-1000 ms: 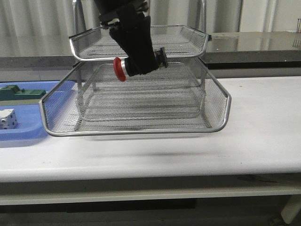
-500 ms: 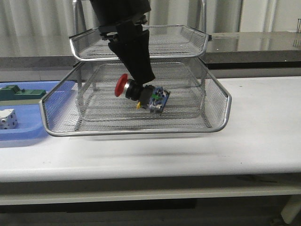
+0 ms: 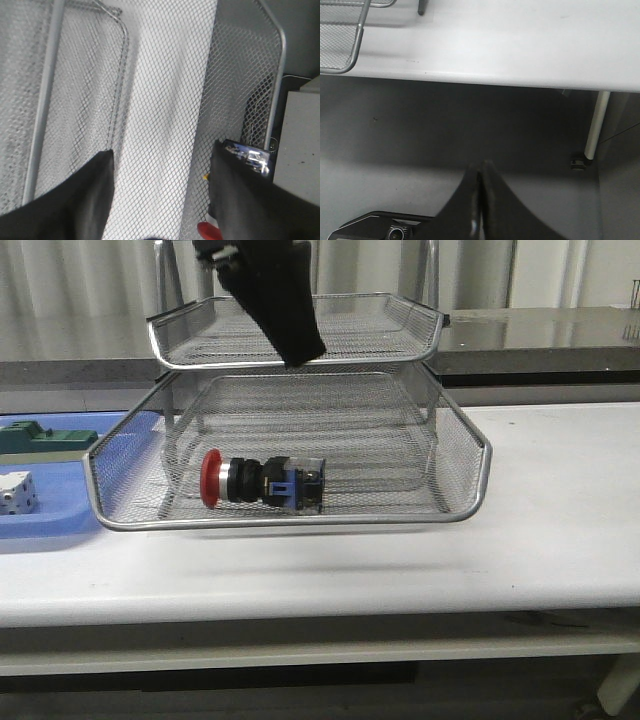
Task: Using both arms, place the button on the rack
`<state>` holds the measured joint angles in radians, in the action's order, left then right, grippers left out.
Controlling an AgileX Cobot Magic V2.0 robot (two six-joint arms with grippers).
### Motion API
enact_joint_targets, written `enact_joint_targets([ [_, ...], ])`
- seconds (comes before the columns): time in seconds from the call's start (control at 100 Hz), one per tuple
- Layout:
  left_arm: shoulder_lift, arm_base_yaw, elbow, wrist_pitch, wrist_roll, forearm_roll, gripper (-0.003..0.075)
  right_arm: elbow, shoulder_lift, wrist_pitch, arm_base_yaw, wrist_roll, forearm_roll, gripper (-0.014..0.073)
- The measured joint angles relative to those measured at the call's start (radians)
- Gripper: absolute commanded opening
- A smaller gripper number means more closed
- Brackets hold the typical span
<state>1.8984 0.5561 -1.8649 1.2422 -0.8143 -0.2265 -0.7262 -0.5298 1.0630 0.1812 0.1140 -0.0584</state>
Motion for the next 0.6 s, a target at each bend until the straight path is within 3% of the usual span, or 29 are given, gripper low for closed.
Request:
enact_joint_targets([
  [0.24, -0.16, -0.017, 0.0, 0.008, 0.11, 0.003, 0.0359, 0.0, 0.0, 0.0, 0.0, 0.0, 0.0, -0.0069],
  [0.6, -0.396, -0.174, 0.034, 0.016, 0.286, 0.116, 0.0334, 0.0, 0.0, 0.0, 0.0, 0.0, 0.0, -0.0069],
])
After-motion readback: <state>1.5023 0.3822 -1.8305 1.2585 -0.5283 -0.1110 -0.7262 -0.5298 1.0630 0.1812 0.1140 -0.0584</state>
